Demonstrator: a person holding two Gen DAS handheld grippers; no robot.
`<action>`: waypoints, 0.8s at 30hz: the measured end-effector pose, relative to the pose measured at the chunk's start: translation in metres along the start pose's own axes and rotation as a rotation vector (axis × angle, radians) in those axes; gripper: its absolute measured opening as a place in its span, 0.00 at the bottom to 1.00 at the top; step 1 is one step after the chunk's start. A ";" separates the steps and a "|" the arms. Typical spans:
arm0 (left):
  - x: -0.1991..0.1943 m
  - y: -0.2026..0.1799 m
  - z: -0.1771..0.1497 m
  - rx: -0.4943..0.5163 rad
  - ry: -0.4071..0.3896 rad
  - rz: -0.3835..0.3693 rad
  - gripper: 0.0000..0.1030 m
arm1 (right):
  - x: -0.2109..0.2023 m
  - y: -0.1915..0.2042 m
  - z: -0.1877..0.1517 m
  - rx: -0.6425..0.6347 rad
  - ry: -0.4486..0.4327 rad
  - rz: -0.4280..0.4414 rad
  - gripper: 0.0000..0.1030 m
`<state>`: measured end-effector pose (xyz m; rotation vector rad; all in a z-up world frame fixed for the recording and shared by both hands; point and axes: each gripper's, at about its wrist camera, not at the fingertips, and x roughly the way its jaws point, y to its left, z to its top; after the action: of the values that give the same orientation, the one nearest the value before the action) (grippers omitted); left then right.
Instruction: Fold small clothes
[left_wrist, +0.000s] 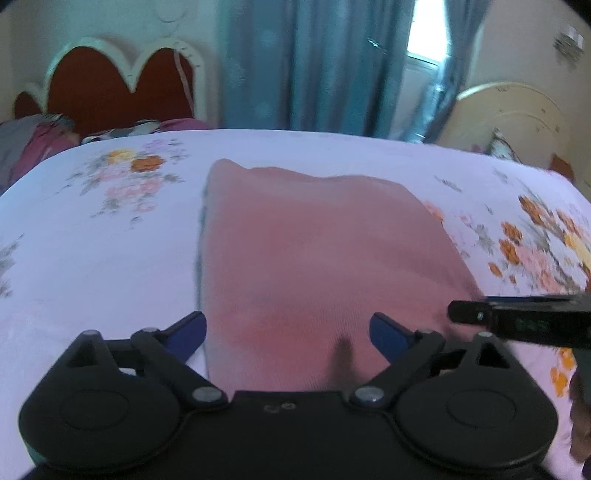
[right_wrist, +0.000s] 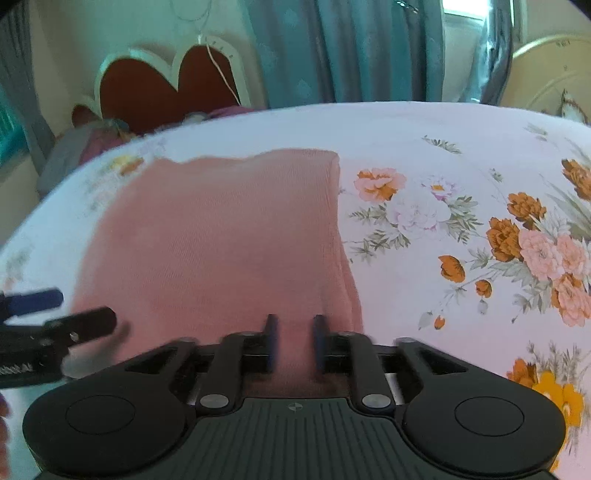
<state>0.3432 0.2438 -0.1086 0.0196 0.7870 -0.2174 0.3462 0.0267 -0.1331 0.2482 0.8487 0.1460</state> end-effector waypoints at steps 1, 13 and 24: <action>-0.005 -0.001 0.000 -0.013 0.004 0.010 0.95 | -0.010 0.002 -0.003 0.003 -0.021 -0.004 0.84; -0.125 -0.045 -0.038 -0.083 -0.026 0.229 1.00 | -0.136 -0.011 -0.049 -0.010 -0.034 0.069 0.90; -0.256 -0.116 -0.081 0.025 -0.124 0.292 1.00 | -0.279 0.004 -0.106 -0.150 -0.152 0.094 0.90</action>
<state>0.0882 0.1859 0.0218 0.1431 0.6492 0.0485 0.0832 -0.0151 0.0022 0.1564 0.6720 0.2743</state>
